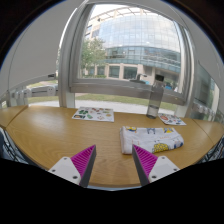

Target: Fold towel

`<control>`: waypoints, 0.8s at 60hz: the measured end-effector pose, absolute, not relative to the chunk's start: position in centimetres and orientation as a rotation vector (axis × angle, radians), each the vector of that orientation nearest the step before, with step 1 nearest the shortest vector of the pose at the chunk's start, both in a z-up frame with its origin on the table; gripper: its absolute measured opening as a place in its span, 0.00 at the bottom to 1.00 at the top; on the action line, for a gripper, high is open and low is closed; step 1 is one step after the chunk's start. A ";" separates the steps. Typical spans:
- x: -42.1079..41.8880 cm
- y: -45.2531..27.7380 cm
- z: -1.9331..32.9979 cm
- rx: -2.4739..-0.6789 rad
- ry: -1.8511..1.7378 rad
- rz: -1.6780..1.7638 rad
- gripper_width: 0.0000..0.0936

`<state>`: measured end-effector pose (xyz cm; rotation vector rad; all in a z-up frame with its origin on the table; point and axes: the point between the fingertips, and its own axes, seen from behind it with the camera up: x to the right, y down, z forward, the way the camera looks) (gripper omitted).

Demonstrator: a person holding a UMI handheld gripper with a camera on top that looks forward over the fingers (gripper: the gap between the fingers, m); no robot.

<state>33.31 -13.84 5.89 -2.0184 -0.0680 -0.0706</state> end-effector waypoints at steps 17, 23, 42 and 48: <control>31.7 -10.6 4.1 -2.097 -0.052 -0.089 0.53; 30.2 -12.1 3.1 -2.160 -0.067 -0.094 0.29; 28.3 -18.3 4.5 -2.205 -0.089 -0.074 0.03; 28.2 -21.3 6.8 -2.207 -0.055 0.058 0.03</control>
